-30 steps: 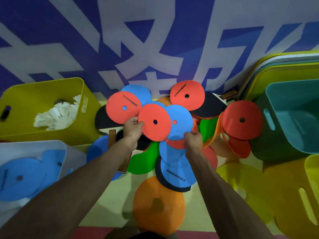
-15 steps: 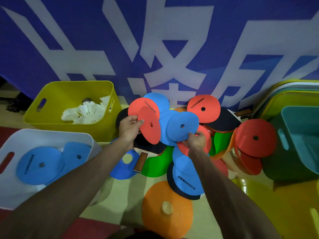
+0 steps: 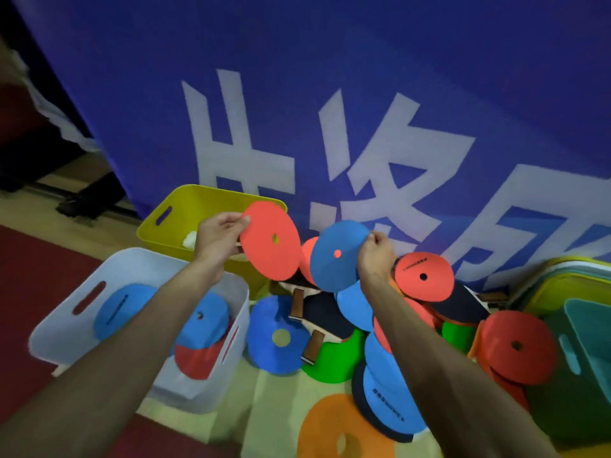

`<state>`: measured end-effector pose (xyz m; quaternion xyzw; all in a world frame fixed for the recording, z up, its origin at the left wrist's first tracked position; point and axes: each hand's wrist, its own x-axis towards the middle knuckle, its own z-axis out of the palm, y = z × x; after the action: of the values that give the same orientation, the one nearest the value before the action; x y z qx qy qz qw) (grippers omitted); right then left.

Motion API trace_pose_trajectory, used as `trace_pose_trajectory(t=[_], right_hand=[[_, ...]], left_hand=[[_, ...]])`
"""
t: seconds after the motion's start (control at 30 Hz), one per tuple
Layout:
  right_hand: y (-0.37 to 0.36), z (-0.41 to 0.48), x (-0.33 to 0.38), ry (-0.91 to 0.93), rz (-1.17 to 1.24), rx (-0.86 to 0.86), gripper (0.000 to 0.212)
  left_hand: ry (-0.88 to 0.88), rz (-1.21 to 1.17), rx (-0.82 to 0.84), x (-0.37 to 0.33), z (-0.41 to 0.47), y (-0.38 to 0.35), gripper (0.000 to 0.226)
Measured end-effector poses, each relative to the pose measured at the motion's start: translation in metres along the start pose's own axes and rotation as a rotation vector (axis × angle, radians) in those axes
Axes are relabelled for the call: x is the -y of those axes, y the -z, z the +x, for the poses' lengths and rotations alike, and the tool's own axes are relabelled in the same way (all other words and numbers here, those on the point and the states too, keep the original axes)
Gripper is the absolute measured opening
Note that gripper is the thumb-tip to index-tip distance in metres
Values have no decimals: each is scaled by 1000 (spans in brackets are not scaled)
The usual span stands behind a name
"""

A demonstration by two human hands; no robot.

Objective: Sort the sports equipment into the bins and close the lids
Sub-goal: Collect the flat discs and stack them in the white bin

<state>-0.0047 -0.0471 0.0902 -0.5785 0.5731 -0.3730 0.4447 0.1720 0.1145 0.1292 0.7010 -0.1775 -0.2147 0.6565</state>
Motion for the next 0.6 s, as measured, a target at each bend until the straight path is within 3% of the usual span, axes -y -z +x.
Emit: trace_pose_trajectory(t=[0.13, 0.37, 0.6], right_hand=[[-55, -28, 32, 80, 6, 102, 29], [-140, -89, 42, 154, -26, 436, 21], [-179, -142, 30, 251, -356, 832, 23]], left_hand=[[-32, 35, -91, 0, 6, 76, 8], [49, 85, -146, 32, -5, 181, 11], [137, 380, -57, 83, 6, 227, 18]])
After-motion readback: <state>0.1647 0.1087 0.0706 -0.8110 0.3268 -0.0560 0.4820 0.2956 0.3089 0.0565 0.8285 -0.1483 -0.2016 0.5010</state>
